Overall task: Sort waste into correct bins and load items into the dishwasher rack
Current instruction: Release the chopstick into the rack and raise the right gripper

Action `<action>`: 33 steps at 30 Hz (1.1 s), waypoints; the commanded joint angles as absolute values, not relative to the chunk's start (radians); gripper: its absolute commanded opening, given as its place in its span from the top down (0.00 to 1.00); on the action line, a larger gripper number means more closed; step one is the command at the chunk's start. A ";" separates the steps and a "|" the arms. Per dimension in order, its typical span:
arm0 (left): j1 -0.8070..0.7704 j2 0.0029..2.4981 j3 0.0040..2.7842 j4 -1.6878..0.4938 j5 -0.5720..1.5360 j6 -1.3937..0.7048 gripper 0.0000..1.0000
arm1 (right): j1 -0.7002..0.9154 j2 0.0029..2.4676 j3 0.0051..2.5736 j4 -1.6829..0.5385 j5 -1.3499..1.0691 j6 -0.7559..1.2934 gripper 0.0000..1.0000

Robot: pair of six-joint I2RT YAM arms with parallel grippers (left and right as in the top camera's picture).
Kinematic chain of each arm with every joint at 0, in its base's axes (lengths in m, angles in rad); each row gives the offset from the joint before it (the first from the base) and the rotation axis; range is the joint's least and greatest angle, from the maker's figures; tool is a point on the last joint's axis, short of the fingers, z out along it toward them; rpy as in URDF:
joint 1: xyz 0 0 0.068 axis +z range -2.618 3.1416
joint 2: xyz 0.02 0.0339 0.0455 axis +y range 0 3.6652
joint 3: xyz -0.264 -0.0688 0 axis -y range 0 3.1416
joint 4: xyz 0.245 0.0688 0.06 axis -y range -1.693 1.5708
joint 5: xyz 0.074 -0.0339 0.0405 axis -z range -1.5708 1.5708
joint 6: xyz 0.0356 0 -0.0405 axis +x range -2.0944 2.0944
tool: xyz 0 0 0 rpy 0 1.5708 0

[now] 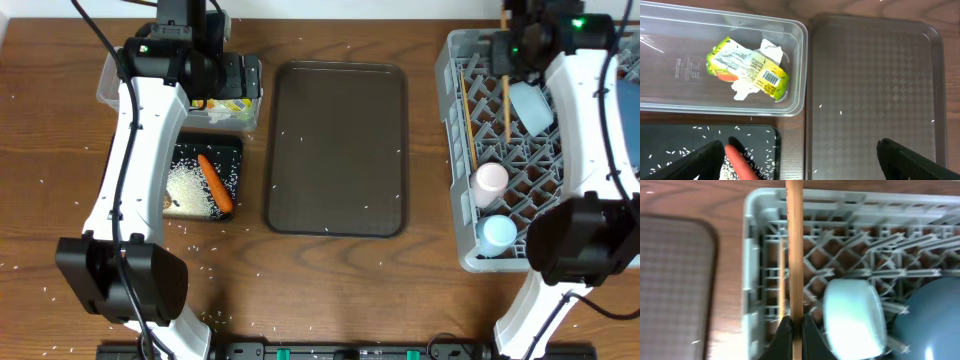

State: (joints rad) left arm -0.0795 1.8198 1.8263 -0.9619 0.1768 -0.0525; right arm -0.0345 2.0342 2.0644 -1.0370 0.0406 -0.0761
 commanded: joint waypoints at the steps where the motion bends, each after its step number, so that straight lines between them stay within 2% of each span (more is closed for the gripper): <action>1: -0.076 1.824 1.830 -0.965 0.175 -0.058 0.02 | -0.049 2.080 2.061 -1.009 -0.024 -0.164 0.99; 12: -0.076 1.824 1.830 -0.965 0.175 -0.058 0.02 | -0.023 2.175 2.061 -0.957 -0.028 -0.165 0.99; 13: -0.076 1.824 1.830 -0.965 0.175 -0.058 0.02 | -0.023 2.180 2.061 -0.956 -0.027 -0.165 0.95; 18: -0.076 1.824 1.830 -0.965 0.175 -0.058 0.02 | -0.023 2.187 2.061 -0.962 -0.028 -0.162 0.55; 19: -0.076 1.824 1.830 -0.965 0.175 -0.058 0.02 | -0.023 2.187 2.061 -0.963 -0.028 -0.162 0.51; 28: -0.076 1.824 1.830 -0.965 0.175 -0.058 0.02 | -0.014 2.139 2.061 -1.019 -0.131 -0.162 0.45; 33: -0.076 1.824 1.830 -0.965 0.175 -0.058 0.02 | -0.009 2.006 2.061 -1.061 -0.243 -0.162 0.44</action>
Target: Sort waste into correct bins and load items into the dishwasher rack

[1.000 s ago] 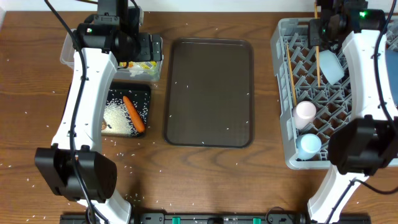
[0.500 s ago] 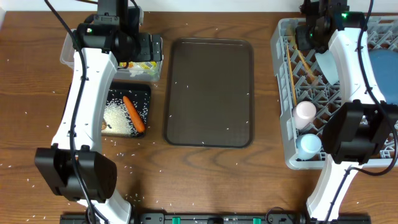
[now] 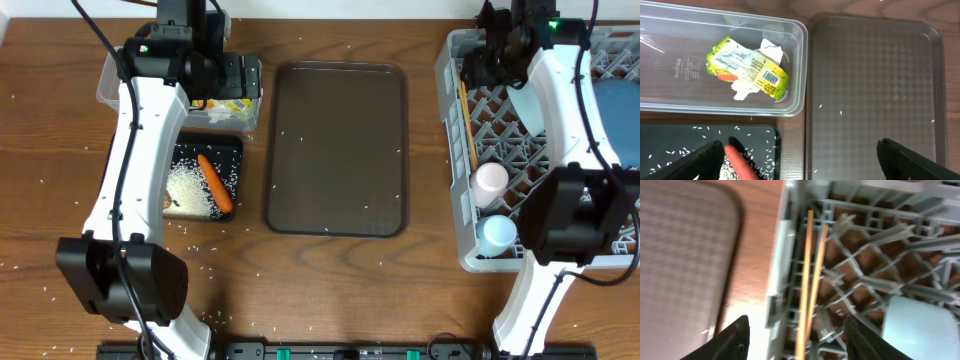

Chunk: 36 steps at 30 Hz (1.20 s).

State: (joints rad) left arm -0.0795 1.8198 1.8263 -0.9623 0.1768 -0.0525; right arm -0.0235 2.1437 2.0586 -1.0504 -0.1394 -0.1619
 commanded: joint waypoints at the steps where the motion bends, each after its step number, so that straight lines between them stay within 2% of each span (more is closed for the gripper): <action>1: -0.076 1.824 1.830 -0.965 0.175 -0.058 0.02 | -0.008 1.980 2.061 -1.064 -0.253 -0.162 0.44; 4: -0.076 1.824 1.830 -0.965 0.175 -0.058 0.02 | -0.008 1.848 2.061 -1.058 -0.238 -0.163 0.39; 5: -0.076 1.824 1.830 -0.965 0.175 -0.058 0.02 | -0.010 1.797 2.061 -1.056 -0.207 -0.163 0.33; 6: -0.076 1.824 1.830 -0.965 0.175 -0.058 0.02 | -0.014 1.730 2.061 -1.056 -0.158 -0.162 0.01; 9: -0.076 1.824 1.830 -0.965 0.175 -0.058 0.02 | -0.020 1.600 2.061 -1.056 -0.094 -0.162 0.01; 21: -0.076 1.824 1.830 -0.965 0.175 -0.058 0.02 | -0.019 1.205 2.061 -1.060 -0.094 -0.162 0.01; 36: -0.076 1.824 1.830 -0.965 0.175 -0.058 0.02 | 0.027 0.985 1.997 -1.070 -0.094 -0.162 0.01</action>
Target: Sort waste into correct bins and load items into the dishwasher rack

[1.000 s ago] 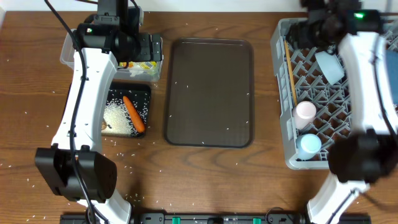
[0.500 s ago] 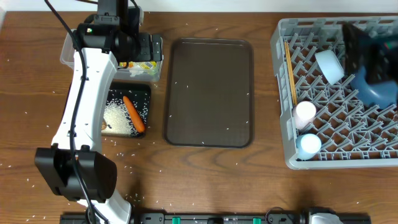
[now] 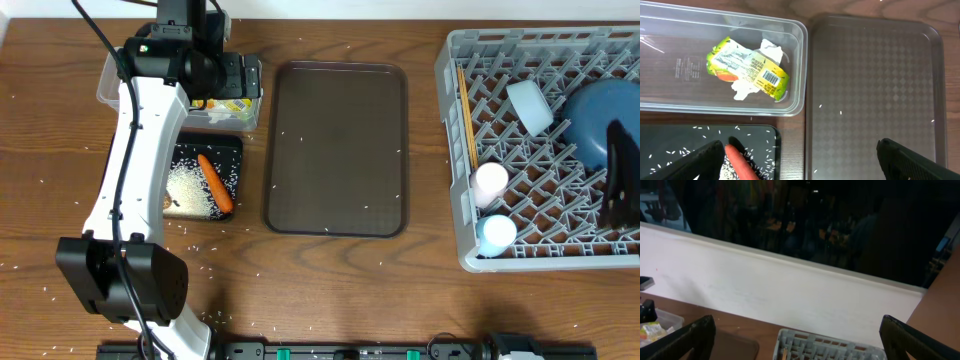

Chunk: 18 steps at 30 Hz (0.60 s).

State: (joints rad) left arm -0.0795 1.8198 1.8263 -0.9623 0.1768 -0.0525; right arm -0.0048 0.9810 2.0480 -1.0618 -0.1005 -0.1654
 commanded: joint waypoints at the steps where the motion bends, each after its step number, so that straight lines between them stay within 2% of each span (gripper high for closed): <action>1: -0.076 1.824 1.830 -0.965 0.175 -0.058 0.02 | 0.035 0.972 1.962 -1.070 -0.094 -0.162 0.01; 5: -0.076 1.824 1.830 -0.965 0.175 -0.058 0.02 | 0.061 0.893 1.756 -1.052 -0.093 -0.169 0.01; 7: -0.076 1.824 1.830 -0.965 0.175 -0.058 0.02 | 0.067 0.833 1.593 -0.947 -0.094 -0.174 0.01; 15: -0.076 1.824 1.830 -0.965 0.175 -0.058 0.02 | 0.067 0.537 0.867 -0.267 -0.049 -0.207 0.01; 18: -0.076 1.824 1.830 -0.965 0.175 -0.058 0.02 | 0.067 0.421 0.640 -0.081 -0.054 -0.207 0.01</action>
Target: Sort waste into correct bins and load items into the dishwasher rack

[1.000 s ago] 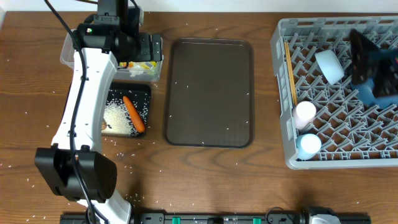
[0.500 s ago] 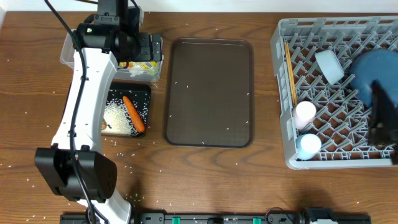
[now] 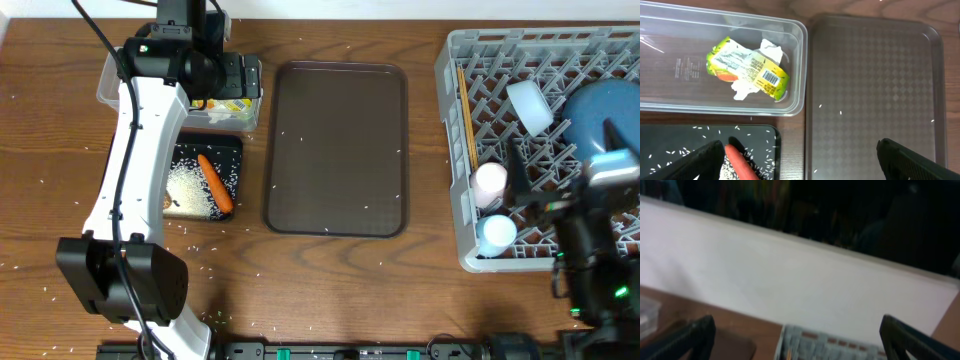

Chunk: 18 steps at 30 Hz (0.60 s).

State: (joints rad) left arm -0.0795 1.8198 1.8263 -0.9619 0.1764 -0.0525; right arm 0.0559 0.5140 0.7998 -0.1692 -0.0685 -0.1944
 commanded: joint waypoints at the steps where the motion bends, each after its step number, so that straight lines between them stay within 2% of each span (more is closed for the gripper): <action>1: -0.076 1.824 1.830 -0.965 0.175 -0.058 0.02 | 0.067 0.387 0.580 -0.045 -0.059 -0.206 0.01; 10: -0.076 1.824 1.830 -0.965 0.175 -0.058 0.02 | 0.033 0.105 0.131 0.120 -0.060 0.000 0.01; 15: -0.076 1.824 1.830 -0.965 0.175 -0.058 0.02 | 0.033 0.011 0.002 0.114 -0.058 0.002 0.01; 18: -0.076 1.824 1.830 -0.965 0.175 -0.058 0.02 | 0.033 0.005 0.006 0.037 -0.056 0.002 0.01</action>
State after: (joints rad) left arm -0.0795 1.8198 1.8263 -0.9627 0.1772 -0.0525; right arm 0.0425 0.0185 0.0074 0.0513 -0.0658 -0.0277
